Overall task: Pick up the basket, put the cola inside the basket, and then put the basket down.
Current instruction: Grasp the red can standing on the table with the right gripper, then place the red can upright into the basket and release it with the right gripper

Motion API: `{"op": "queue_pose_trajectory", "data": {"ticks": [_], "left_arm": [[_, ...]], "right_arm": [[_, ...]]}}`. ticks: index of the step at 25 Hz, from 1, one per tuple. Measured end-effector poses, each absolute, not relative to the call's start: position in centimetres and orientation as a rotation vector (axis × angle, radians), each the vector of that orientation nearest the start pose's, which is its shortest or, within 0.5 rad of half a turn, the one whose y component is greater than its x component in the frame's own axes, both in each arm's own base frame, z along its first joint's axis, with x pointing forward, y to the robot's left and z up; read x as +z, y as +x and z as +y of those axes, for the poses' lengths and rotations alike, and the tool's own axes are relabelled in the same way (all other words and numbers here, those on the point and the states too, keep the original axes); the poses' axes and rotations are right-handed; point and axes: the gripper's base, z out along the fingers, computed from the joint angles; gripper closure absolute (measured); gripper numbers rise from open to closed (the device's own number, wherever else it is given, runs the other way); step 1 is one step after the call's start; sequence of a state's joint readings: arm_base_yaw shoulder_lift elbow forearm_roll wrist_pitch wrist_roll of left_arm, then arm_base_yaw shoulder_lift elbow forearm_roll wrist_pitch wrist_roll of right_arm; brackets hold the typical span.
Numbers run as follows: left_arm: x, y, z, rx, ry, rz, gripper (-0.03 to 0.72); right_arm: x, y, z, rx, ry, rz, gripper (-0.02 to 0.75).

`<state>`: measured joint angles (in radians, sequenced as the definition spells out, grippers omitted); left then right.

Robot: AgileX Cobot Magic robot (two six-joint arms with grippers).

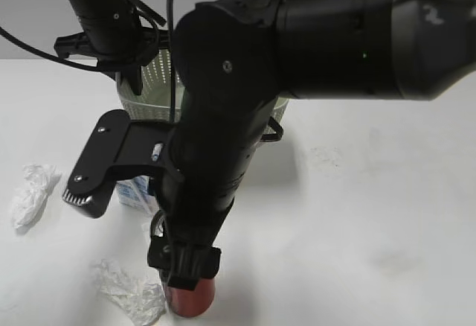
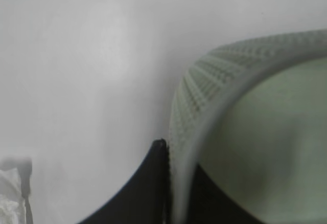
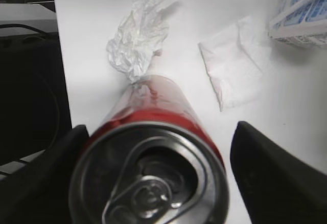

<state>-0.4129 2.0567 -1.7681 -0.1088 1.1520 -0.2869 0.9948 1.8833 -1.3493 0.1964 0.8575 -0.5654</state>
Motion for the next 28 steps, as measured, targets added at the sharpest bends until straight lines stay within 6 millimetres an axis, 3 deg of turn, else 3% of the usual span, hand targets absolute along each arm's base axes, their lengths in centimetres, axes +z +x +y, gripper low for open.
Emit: {"op": "queue_pose_trajectory", "data": {"ticks": [5,9,14,18,24,28], "left_arm": [[23.8,39.6,-18.3,-0.256,0.137,2.959,0.685],[23.8,39.6,-18.3,-0.256,0.137,2.958,0.685],[23.8,39.6,-18.3,-0.257,0.137,2.957,0.685],[23.8,39.6,-18.3,-0.258,0.135,2.958,0.685],[25.2,39.0,-18.4,-0.282,0.064,2.932,0.685],[27.0,38.2,-19.9,-0.344,0.09,2.854,0.685]], "right_arm": [[20.7,19.6,33.0,0.358,-1.872,2.211,0.241],[20.7,19.5,32.9,0.366,-1.803,2.3,0.24],[21.3,19.1,32.2,0.347,-1.836,2.344,0.24],[24.2,18.3,31.2,0.383,-1.806,2.32,0.24],[29.4,18.0,26.8,0.384,-1.702,2.347,0.24],[30.0,17.3,23.1,0.398,-1.587,2.391,0.24]]}}
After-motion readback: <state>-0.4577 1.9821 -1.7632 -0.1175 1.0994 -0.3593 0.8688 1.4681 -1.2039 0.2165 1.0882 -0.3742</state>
